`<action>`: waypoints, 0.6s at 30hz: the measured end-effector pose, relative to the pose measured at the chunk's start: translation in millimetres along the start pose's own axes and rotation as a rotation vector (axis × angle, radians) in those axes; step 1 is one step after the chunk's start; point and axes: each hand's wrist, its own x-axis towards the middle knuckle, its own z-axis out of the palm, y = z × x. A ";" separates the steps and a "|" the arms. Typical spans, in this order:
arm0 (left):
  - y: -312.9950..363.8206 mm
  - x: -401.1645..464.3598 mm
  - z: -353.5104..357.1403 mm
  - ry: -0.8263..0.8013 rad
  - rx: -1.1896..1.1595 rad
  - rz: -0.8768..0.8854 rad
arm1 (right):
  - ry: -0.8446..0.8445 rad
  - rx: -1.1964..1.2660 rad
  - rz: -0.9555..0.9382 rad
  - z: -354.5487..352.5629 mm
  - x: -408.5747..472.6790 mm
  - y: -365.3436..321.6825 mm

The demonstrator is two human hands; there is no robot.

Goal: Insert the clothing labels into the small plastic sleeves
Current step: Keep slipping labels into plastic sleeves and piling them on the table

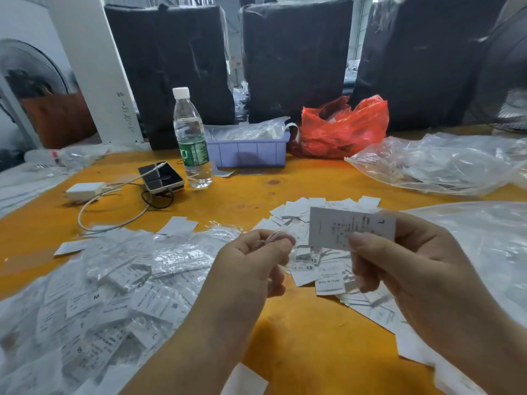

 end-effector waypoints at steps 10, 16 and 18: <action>0.7 -8.3 10.6 -0.088 -0.077 -0.008 | 0.082 -0.058 0.052 10.5 -4.7 0.0; 1.1 -12.6 13.6 -0.126 -0.028 0.032 | 0.113 -0.062 -0.001 12.6 -5.6 -3.2; 1.7 -13.5 13.9 -0.125 -0.024 0.029 | 0.095 -0.057 0.020 11.7 -5.5 -2.9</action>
